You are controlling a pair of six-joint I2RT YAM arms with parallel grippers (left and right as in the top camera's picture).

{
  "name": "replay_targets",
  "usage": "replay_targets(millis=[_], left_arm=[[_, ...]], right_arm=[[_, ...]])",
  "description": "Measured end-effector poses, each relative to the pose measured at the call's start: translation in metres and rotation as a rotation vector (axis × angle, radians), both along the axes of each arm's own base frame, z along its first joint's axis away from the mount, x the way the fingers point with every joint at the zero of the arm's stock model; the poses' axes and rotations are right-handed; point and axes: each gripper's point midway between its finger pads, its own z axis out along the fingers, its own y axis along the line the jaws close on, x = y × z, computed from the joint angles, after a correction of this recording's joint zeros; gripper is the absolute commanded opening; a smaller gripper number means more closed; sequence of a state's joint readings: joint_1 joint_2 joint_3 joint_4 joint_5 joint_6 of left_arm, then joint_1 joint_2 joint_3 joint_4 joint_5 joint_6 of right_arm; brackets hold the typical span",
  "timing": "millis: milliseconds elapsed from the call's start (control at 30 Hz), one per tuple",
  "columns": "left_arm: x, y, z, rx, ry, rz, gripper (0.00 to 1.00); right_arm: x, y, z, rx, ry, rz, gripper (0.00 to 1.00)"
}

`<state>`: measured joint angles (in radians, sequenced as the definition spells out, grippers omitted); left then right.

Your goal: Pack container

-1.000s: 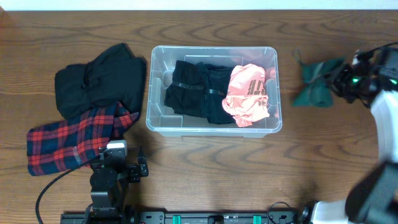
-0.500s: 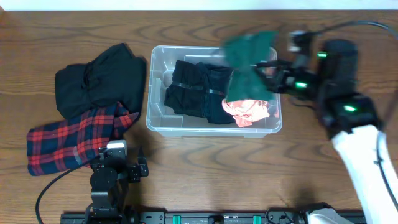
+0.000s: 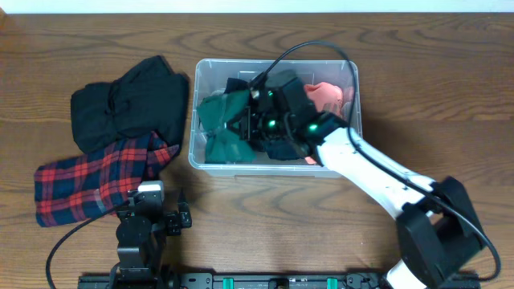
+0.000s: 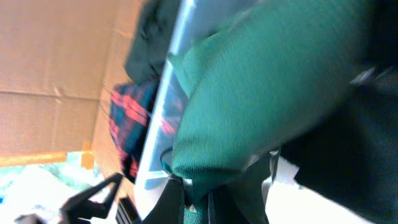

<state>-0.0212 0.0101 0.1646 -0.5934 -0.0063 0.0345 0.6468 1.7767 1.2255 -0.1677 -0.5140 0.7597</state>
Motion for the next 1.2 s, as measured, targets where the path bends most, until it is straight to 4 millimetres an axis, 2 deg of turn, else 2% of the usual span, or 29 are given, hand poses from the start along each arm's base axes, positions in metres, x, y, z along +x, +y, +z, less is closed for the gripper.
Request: replay_targets(millis=[67,167,200,267,300,367,467,567,667,767,833,900,1000,1100,1167,1200], left_arm=[[0.0,0.0,0.0,0.0,0.0,0.0,0.98],[0.0,0.0,0.0,0.0,0.0,0.0,0.98],[0.0,0.0,0.0,0.0,0.0,0.0,0.98],[0.0,0.0,0.0,0.0,0.0,0.0,0.98],[0.0,0.0,0.0,0.0,0.0,0.0,0.98],[0.0,0.0,0.0,0.0,0.0,0.0,0.98],[0.0,0.0,0.0,0.0,0.0,0.0,0.98],[0.0,0.0,0.0,0.0,0.0,0.0,0.98],[0.0,0.0,0.0,0.0,0.0,0.0,0.98],[0.0,0.0,0.0,0.0,0.0,0.0,0.98],[0.0,0.0,0.0,0.0,0.0,0.0,0.98],[0.0,0.0,0.0,0.0,0.0,0.0,0.98],[0.0,0.0,0.0,0.0,0.0,0.0,0.98],[0.001,0.0,0.001,0.0,-0.004,0.0,0.98],[0.003,0.0,0.005,0.0,-0.023,0.0,0.98],[0.004,0.0,0.007,-0.001,-0.031,0.0,0.98]], right_arm=[[-0.001,0.0,-0.012,-0.027,0.022,-0.01,0.03],[-0.002,-0.009,-0.027,-0.094,0.057,-0.051,0.05],[-0.001,-0.015,-0.033,-0.124,0.066,-0.074,0.11],[0.002,-0.024,-0.041,-0.172,0.071,-0.11,0.44],[0.004,-0.028,-0.043,-0.19,0.066,-0.122,0.55],[0.007,-0.033,-0.045,-0.21,0.045,-0.12,0.68],[0.011,-0.043,-0.049,-0.247,0.029,-0.112,0.73],[0.013,-0.064,-0.05,-0.292,0.039,-0.133,0.73],[0.025,-0.096,-0.027,-0.301,0.006,-0.191,0.71],[0.036,-0.144,0.019,-0.287,-0.067,-0.284,0.69],[0.038,-0.186,0.051,-0.29,-0.124,-0.362,0.68],[0.035,-0.234,0.079,-0.318,-0.177,-0.464,0.68],[0.024,-0.314,0.114,-0.399,-0.261,-0.651,0.8],[0.005,-0.371,0.133,-0.481,-0.309,-0.785,0.93],[-0.006,-0.39,0.137,-0.51,-0.305,-0.834,0.99],[-0.013,-0.402,0.138,-0.528,-0.297,-0.866,0.99]])
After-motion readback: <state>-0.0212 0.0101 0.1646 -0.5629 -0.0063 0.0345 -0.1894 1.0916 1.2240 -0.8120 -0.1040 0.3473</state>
